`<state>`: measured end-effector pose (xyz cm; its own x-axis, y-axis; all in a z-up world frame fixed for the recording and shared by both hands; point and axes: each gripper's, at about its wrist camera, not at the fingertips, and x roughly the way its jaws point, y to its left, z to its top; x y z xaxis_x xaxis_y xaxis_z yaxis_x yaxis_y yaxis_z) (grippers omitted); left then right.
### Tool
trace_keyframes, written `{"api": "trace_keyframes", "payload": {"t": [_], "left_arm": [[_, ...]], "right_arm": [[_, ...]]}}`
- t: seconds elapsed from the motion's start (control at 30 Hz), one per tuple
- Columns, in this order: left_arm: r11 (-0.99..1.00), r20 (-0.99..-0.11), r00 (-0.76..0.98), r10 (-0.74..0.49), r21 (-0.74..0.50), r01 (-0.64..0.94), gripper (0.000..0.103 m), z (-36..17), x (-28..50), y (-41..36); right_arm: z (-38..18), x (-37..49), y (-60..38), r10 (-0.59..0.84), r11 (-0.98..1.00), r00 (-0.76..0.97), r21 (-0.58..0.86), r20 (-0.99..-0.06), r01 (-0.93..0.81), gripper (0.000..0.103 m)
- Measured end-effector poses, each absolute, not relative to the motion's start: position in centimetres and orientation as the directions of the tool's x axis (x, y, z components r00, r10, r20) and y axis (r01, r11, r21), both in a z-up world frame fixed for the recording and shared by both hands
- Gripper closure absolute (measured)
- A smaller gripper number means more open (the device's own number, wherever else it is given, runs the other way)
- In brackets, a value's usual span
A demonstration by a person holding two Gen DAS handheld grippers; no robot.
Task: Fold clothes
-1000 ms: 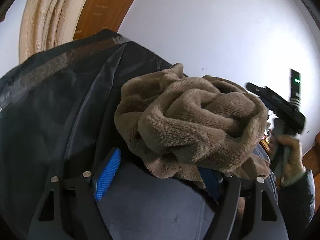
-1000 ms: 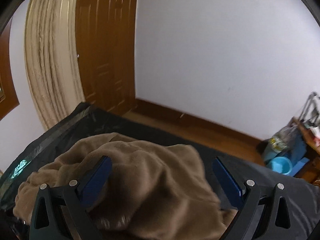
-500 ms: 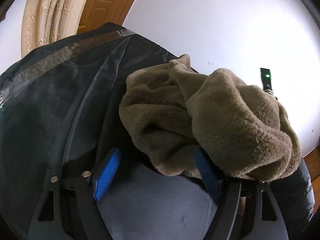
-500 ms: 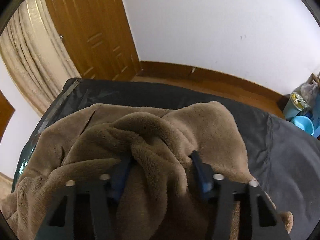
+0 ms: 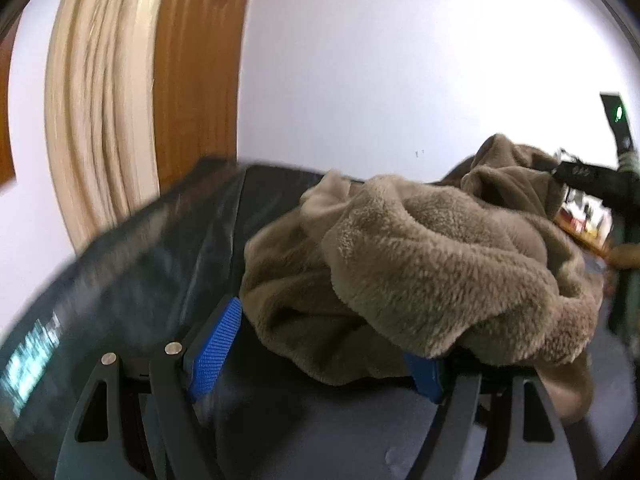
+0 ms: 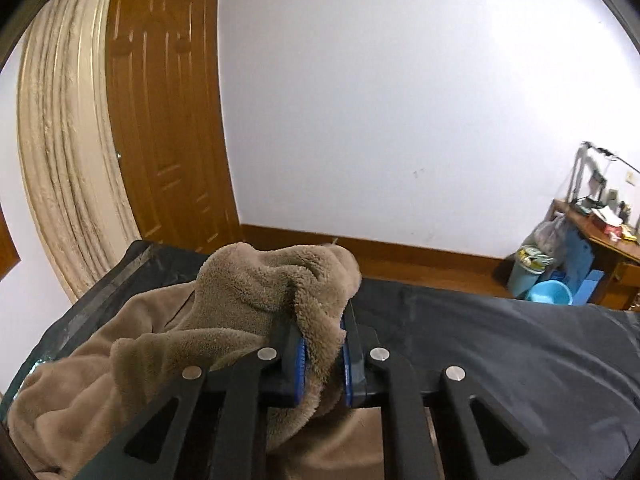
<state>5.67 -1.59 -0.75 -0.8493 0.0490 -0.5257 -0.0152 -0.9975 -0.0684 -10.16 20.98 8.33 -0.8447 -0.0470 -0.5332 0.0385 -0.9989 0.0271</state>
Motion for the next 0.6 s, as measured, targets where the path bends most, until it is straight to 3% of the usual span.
{"api": "trace_keyframes", "payload": {"t": [0.1, 0.23, 0.47, 0.6], "left_arm": [[-0.998, -0.467, -0.884, 0.022, 0.04, -0.046, 0.023, -0.4, 7.0, 0.2], [-0.992, -0.466, -0.884, 0.037, 0.086, -0.087, 0.023, -0.9, 7.2, 1.3], [-0.994, -0.493, -0.868, 0.056, 0.055, -0.095, 0.023, -0.9, 6.4, 1.9], [-0.994, -0.491, -0.87, 0.048, 0.058, -0.087, 0.023, -0.8, 6.7, 2.4]], "right_arm": [[9.1, -6.0, 22.0, -0.015, -1.0, -0.873, 0.015, -0.487, 0.009, 0.089], [9.7, 0.6, 24.3, 0.067, -0.997, -0.904, -0.008, -0.423, -0.07, 0.089], [7.7, 6.0, 26.8, 0.214, -0.977, -0.864, -0.11, -0.457, -0.184, 0.088], [8.2, 5.0, 26.9, 0.076, -0.996, -0.863, 0.001, -0.499, -0.089, 0.076]]}}
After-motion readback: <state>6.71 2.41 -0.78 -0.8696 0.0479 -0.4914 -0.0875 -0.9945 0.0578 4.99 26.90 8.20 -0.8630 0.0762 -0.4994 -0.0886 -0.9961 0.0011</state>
